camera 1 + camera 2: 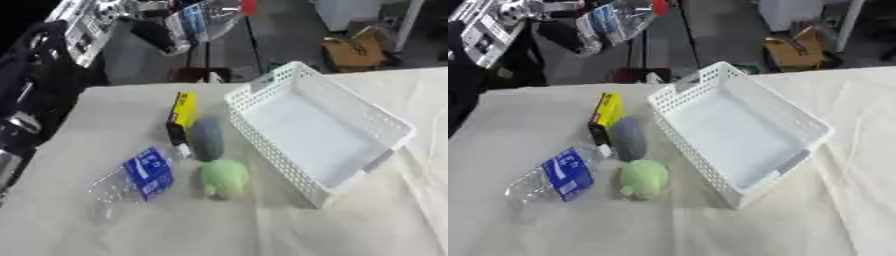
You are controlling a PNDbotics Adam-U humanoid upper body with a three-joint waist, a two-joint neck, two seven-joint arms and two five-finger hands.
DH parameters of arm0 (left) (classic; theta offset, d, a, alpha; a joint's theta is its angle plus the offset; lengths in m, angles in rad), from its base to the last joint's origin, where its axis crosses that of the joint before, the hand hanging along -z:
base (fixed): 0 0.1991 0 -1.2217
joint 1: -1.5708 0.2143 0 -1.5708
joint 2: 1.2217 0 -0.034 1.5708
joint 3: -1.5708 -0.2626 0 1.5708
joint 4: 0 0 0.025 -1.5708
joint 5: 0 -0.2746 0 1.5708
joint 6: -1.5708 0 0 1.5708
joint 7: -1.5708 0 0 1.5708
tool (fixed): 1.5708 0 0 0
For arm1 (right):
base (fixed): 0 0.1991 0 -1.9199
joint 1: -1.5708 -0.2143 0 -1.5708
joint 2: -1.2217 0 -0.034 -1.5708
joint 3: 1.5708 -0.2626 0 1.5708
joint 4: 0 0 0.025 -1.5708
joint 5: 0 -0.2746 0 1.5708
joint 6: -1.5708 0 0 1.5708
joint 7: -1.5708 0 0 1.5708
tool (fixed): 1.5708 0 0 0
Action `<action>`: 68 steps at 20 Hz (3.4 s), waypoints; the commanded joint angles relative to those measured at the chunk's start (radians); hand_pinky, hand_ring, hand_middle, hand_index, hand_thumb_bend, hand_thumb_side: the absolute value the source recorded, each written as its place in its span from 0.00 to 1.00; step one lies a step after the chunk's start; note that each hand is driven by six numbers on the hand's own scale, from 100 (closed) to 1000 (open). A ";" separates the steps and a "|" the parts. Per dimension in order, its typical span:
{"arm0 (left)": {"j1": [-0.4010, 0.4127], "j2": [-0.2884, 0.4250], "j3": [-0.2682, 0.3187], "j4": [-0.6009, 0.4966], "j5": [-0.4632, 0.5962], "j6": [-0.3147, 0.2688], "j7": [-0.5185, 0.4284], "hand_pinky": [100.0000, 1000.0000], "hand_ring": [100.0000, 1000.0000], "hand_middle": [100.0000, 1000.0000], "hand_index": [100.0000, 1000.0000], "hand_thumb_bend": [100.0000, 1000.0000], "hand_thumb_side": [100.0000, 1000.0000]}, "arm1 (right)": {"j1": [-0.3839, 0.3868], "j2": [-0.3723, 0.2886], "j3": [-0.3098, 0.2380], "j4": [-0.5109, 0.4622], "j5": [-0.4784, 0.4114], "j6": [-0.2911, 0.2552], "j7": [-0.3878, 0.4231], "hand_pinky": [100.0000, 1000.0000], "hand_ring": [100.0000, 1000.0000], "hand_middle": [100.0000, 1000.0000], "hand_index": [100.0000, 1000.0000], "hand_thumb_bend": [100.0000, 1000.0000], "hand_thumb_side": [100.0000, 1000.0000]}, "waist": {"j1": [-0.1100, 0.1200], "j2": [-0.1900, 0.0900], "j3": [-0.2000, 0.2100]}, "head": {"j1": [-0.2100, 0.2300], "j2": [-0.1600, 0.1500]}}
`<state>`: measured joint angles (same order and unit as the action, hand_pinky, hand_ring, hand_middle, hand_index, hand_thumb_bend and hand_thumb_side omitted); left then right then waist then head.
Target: Pick up objects on the table and place them in the box.
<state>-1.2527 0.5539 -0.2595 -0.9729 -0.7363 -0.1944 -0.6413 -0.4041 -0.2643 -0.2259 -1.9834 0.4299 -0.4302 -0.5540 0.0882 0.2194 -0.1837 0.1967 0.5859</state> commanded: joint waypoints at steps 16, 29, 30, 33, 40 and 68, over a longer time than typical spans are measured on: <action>-0.062 -0.142 0.086 0.096 0.044 -0.103 0.106 0.86 0.90 0.83 0.45 0.00 0.69 | -0.094 0.019 0.030 -0.017 -0.044 -0.024 0.026 0.78 0.74 0.61 0.85 0.00 1.00 | 0.024 0.031 -0.105 | 0.093 -0.066; -0.049 -0.199 0.141 0.162 -0.229 -0.252 0.271 0.85 0.90 0.84 0.56 0.00 0.66 | -0.126 0.038 0.048 -0.017 -0.073 -0.037 0.051 0.78 0.74 0.61 0.85 0.00 1.00 | 0.043 0.051 -0.159 | 0.132 -0.086; -0.047 -0.203 0.146 0.172 -0.251 -0.258 0.286 0.85 0.90 0.84 0.59 0.00 0.66 | -0.127 0.038 0.048 -0.017 -0.075 -0.037 0.052 0.78 0.74 0.61 0.85 0.00 1.00 | 0.043 0.051 -0.159 | 0.132 -0.086; -0.045 -0.212 0.158 0.195 -0.291 -0.275 0.322 0.85 0.90 0.84 0.61 0.00 0.66 | -0.128 0.039 0.050 -0.017 -0.078 -0.037 0.055 0.78 0.74 0.61 0.85 0.00 1.00 | 0.043 0.052 -0.158 | 0.131 -0.086; -0.036 -0.217 0.168 0.215 -0.426 -0.275 0.382 0.89 0.92 0.91 1.00 0.06 0.74 | -0.133 0.042 0.053 -0.017 -0.085 -0.039 0.059 0.78 0.74 0.61 0.85 0.00 1.00 | 0.044 0.055 -0.166 | 0.131 -0.084; -0.024 -0.214 0.186 0.234 -0.480 -0.306 0.469 0.92 0.95 0.94 1.00 0.30 0.92 | -0.132 0.036 0.056 -0.017 -0.092 -0.036 0.067 0.78 0.74 0.61 0.85 0.00 1.00 | 0.034 0.056 -0.165 | 0.118 -0.080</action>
